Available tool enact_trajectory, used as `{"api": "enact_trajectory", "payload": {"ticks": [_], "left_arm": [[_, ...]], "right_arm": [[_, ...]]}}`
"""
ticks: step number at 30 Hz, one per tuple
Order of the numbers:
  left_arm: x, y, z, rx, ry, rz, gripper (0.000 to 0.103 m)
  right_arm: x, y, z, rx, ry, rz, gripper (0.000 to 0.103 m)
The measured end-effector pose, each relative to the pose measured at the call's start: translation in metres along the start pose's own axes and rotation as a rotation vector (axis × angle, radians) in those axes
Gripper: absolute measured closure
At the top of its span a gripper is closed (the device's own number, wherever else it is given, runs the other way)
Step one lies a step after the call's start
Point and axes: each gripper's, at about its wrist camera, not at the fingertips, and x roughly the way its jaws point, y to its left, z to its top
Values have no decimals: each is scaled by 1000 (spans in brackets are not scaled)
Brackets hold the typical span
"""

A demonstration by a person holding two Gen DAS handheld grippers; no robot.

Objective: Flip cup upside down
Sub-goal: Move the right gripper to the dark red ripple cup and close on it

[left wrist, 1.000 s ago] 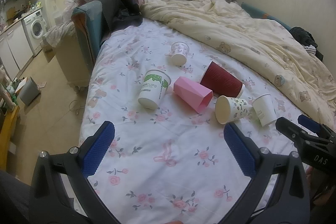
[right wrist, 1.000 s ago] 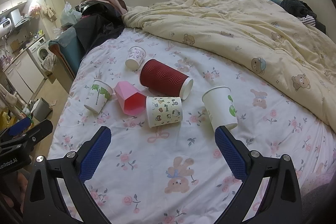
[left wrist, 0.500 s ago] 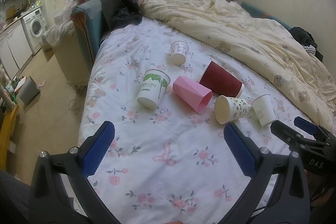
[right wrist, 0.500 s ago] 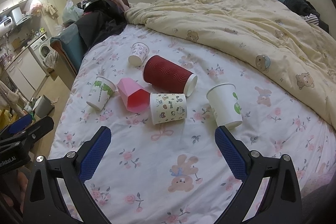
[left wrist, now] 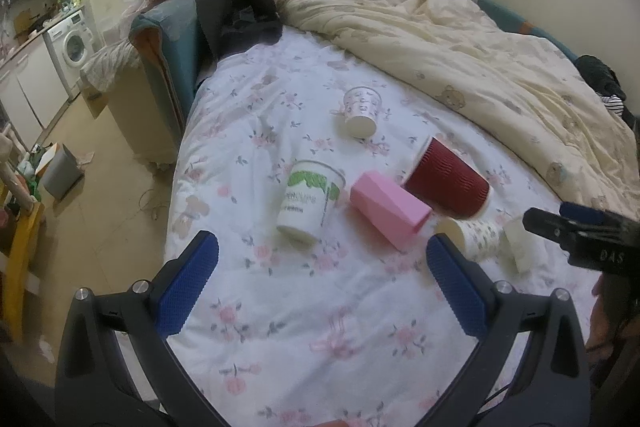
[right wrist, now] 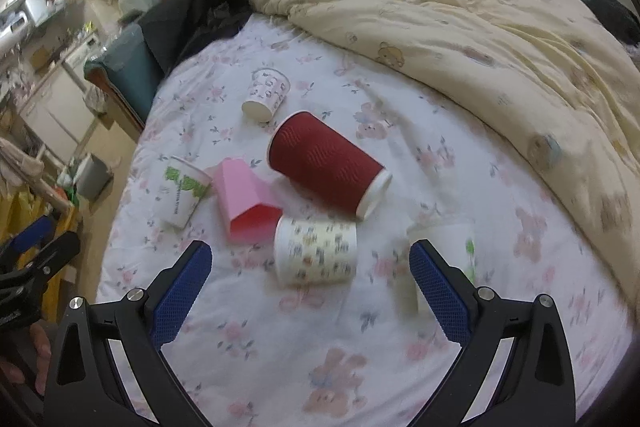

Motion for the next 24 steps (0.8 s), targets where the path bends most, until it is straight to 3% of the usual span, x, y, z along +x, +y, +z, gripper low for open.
{"api": "enact_trajectory", "payload": {"ticks": [11, 24], "left_arm": [[59, -2, 20, -8, 113, -4, 0], [110, -10, 22, 14, 212, -14, 0]], "right_arm": [[100, 1, 54, -246, 228, -63, 3], [172, 2, 66, -411, 342, -86, 3]]}}
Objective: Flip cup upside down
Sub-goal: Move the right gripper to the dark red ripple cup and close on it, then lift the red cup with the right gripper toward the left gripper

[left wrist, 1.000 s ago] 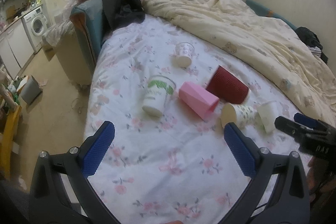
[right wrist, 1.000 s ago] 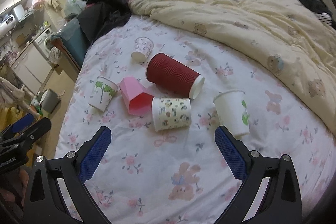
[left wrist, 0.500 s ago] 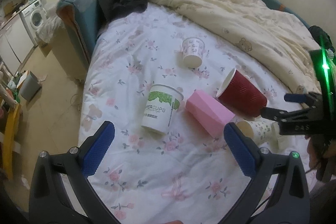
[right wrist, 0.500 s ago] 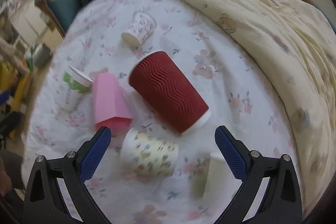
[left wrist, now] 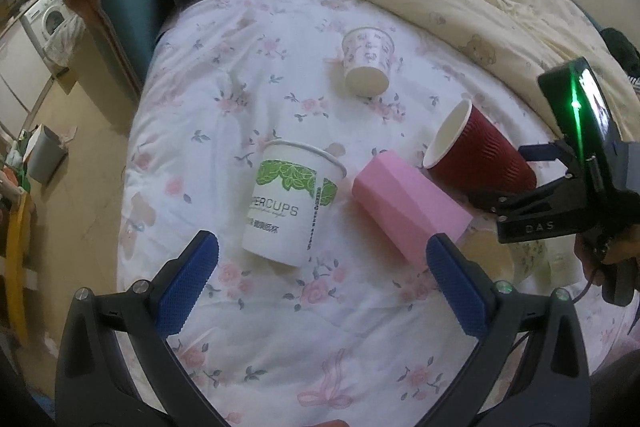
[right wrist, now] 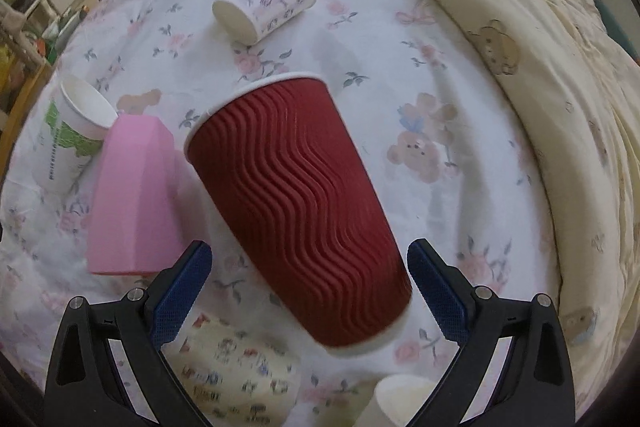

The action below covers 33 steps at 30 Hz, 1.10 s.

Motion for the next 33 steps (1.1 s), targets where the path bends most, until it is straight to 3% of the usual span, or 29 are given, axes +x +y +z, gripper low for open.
{"api": "enact_trajectory", "payload": {"ticks": [2, 4, 10, 22, 33], "left_arm": [[0, -1, 0, 7, 4, -8, 0], [1, -3, 0, 14, 3, -5, 0], [0, -4, -2, 12, 4, -4, 0], [-34, 1, -8, -17, -50, -13, 0], [-85, 9, -41, -33, -99, -26, 0]], "right_arm": [[6, 3, 3, -12, -3, -13, 5], [8, 4, 4, -19, -12, -30, 19], [3, -3, 3, -23, -33, -10, 29], [-80, -20, -11, 117, -171, 5, 30], [-157, 21, -74, 244, -278, 127, 30]]}}
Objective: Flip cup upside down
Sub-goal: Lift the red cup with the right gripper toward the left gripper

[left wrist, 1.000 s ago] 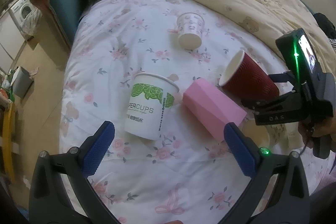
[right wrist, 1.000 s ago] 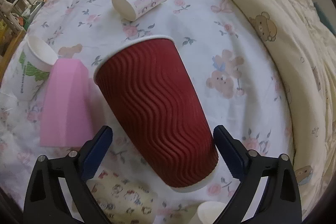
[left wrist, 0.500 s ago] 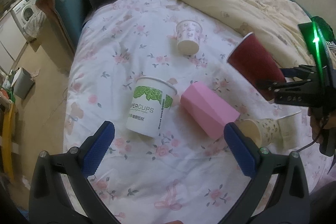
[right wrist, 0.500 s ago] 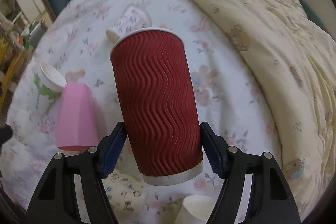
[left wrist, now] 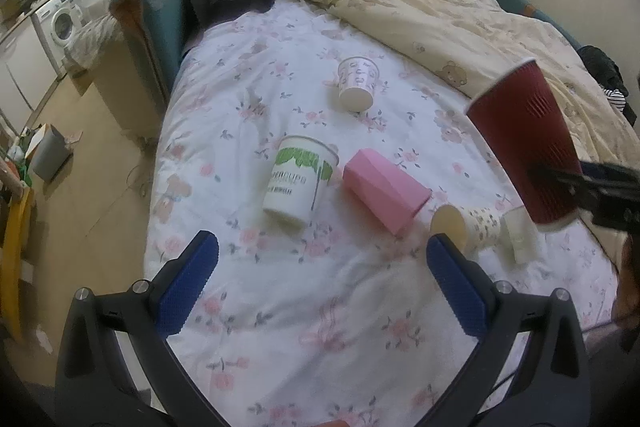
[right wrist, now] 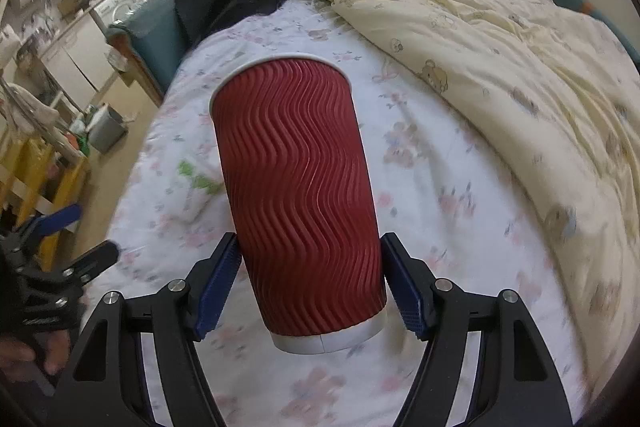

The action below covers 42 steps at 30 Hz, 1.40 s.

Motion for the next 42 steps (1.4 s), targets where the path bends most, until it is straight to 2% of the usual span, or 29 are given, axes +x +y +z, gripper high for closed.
{"api": "enact_trajectory", "payload": {"ticks": [7, 13, 16, 23, 29, 42], "left_arm": [[-24, 8, -24, -8, -19, 15, 0], [-35, 18, -50, -26, -5, 28, 0], [-40, 21, -62, -30, -1, 26, 0], [-38, 30, -76, -52, 12, 76, 0], [-29, 32, -79, -50, 23, 104, 0], [-17, 26, -75, -71, 48, 86, 0]], "right_arm": [[-26, 25, -44, 62, -17, 58, 30], [-25, 41, -78, 124, -5, 97, 30], [-18, 48, -95, 145, 8, 101, 30], [11, 46, -122, 229, 57, 134, 30], [46, 42, -136, 297, 134, 164, 30], [82, 43, -160, 471, 235, 215, 29]]}}
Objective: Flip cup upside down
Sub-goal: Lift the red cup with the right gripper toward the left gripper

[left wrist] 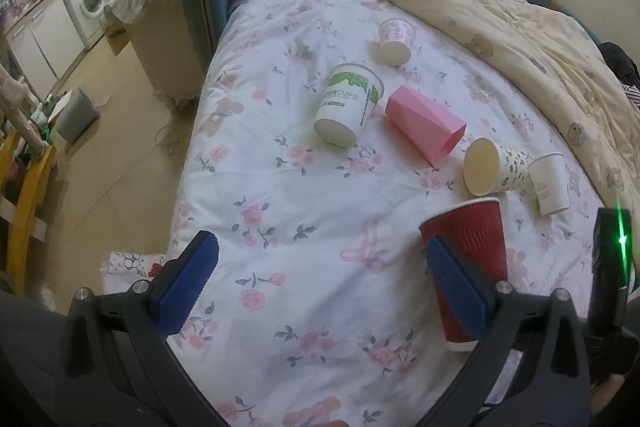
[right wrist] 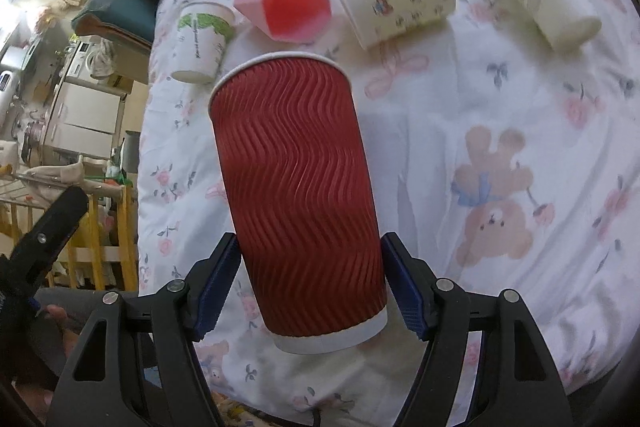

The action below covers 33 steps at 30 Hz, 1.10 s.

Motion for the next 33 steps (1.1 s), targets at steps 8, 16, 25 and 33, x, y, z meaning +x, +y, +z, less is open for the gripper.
{"api": "enact_trajectory", "payload": {"ticks": [8, 16, 25, 33], "left_arm": [[1, -1, -2, 3, 6, 4, 0], [-1, 2, -2, 1, -2, 3, 0], [-8, 6, 1, -14, -24, -12, 0], [-16, 6, 0, -14, -59, -14, 0]], "right_arm": [[9, 0, -2, -18, 11, -7, 28], [7, 11, -2, -85, 24, -27, 18], [-21, 20, -4, -142, -6, -42, 8], [-86, 28, -1, -258, -172, -133, 8]]}}
